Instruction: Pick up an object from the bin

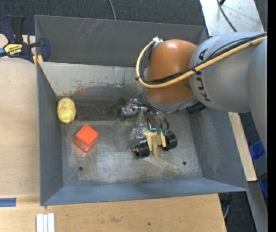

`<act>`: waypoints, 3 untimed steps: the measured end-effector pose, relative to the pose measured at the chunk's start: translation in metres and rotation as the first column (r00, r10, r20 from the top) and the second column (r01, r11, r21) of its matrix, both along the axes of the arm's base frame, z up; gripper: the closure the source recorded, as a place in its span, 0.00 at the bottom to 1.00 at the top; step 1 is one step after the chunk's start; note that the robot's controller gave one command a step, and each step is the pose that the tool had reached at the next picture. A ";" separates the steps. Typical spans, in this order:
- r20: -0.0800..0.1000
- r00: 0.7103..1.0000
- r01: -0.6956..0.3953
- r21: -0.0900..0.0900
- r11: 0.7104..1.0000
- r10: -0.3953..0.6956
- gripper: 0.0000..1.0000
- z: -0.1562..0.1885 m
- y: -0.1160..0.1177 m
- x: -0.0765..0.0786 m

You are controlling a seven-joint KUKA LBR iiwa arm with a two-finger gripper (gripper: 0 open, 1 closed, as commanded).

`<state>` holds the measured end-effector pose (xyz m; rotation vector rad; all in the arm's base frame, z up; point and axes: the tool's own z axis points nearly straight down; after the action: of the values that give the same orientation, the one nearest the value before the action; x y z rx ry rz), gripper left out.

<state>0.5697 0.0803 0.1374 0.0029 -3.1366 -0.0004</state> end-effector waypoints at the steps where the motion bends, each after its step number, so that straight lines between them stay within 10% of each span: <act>1: 0.008 1.000 0.002 0.001 1.000 -0.002 0.00 0.004 0.000 0.002; 3: -0.022 0.999 0.031 -0.002 1.000 -0.032 0.00 -0.035 -0.069 0.006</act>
Offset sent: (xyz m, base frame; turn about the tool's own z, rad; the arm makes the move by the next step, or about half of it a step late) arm 0.0098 -0.0820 -0.0165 0.0240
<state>0.5758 0.0108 0.1023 -0.0462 -3.1137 0.0025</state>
